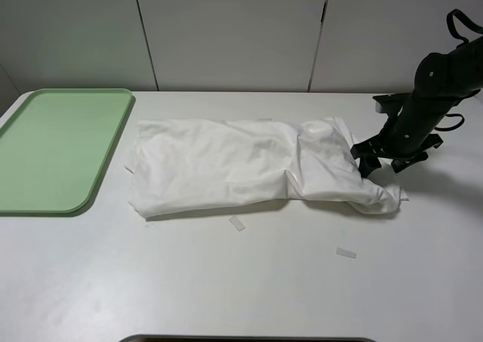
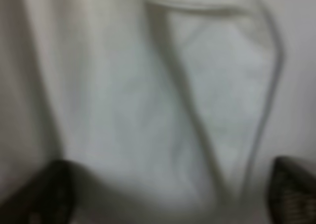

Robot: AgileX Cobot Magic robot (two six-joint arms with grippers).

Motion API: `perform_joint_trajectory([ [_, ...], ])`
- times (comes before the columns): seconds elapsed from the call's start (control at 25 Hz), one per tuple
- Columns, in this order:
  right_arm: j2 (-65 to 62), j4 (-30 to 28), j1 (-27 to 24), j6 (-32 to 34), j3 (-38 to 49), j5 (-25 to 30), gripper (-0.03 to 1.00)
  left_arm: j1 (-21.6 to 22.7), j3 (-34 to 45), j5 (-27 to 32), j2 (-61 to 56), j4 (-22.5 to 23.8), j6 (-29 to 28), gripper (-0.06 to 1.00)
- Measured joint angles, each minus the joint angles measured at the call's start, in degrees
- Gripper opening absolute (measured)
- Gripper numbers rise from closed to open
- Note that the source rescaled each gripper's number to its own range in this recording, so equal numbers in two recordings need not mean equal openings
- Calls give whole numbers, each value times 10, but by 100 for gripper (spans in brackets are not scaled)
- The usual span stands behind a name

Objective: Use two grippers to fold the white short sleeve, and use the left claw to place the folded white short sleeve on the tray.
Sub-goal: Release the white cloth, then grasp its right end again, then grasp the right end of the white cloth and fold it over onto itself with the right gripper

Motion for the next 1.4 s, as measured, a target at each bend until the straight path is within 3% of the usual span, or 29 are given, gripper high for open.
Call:
perform_joint_trajectory([
  [0.04,1,9,2,0,-1,4,71,0,0,0,0,0,0,91],
  [0.12,1,2,3,0,-1,6,40,0,0,0,0,0,0,91],
  [0.28,1,-24,3,0,-1,7,4,0,0,0,0,0,0,91],
  [0.32,1,-33,3,1,-1,8,0,0,0,-1,0,0,0,91],
  [0.64,-7,-107,-14,21,-2,22,0,0,0,-1,0,0,0,91],
  [0.92,-83,-132,-83,19,2,57,0,0,0,-1,0,0,0,91],
  [1.08,-141,-139,-112,-12,-29,124,0,0,0,-1,0,0,1,91],
  [1.24,-145,-148,-112,-24,-95,193,0,0,0,-1,0,0,1,91],
  [1.4,-146,-152,-99,-26,-123,224,0,0,0,-1,0,0,1,91],
])
